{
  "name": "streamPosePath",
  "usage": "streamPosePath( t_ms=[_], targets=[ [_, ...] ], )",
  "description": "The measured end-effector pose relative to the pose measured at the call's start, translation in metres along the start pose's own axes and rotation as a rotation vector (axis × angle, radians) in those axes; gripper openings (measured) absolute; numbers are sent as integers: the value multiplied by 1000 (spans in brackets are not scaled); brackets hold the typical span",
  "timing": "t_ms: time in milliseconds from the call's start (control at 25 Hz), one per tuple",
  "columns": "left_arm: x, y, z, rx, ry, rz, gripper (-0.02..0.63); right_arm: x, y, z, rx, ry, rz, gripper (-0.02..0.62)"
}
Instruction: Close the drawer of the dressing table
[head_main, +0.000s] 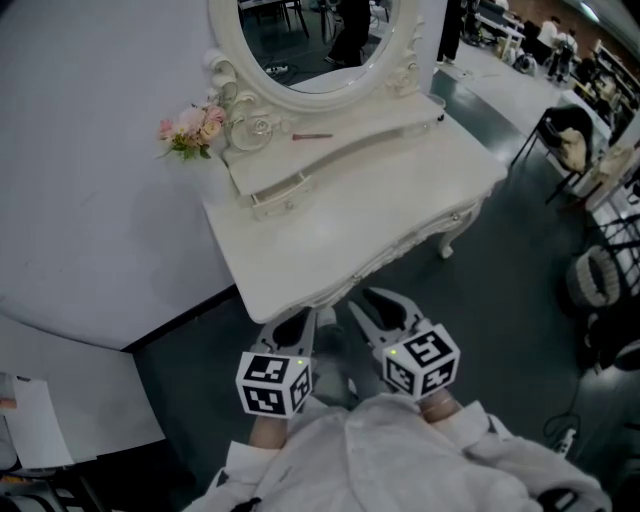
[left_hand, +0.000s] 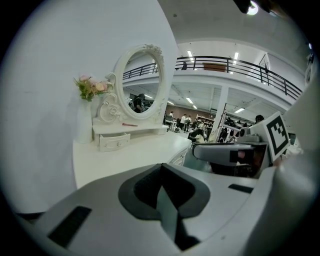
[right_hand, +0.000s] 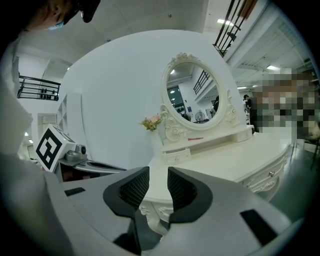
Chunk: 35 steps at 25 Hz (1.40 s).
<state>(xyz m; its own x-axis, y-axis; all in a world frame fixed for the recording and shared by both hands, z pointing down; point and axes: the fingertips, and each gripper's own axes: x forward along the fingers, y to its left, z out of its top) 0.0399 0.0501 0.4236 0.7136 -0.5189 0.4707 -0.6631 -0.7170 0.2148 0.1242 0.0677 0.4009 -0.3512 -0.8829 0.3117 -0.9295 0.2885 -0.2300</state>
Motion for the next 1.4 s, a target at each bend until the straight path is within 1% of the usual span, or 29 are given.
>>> streamPosePath(
  t_ms=[160, 400, 640, 840, 1040, 1400],
  targets=[
    [12, 3, 5, -13, 7, -5, 6, 7, -4, -2, 8, 27, 15, 92],
    [32, 9, 15, -20, 13, -16, 6, 25, -21, 1, 9, 55, 14, 92],
    [50, 38, 30, -44, 13, 3, 6, 59, -27, 11, 5, 82, 36, 92],
    [67, 61, 45, -52, 11, 4, 6, 90, -32, 24, -15, 87, 53, 92],
    [80, 86, 62, -52, -3, 1, 6, 118, -40, 41, -24, 76, 37, 92],
    [99, 137, 88, -49, -24, 1, 6, 178, -39, 60, -36, 79, 50, 92]
  ],
)
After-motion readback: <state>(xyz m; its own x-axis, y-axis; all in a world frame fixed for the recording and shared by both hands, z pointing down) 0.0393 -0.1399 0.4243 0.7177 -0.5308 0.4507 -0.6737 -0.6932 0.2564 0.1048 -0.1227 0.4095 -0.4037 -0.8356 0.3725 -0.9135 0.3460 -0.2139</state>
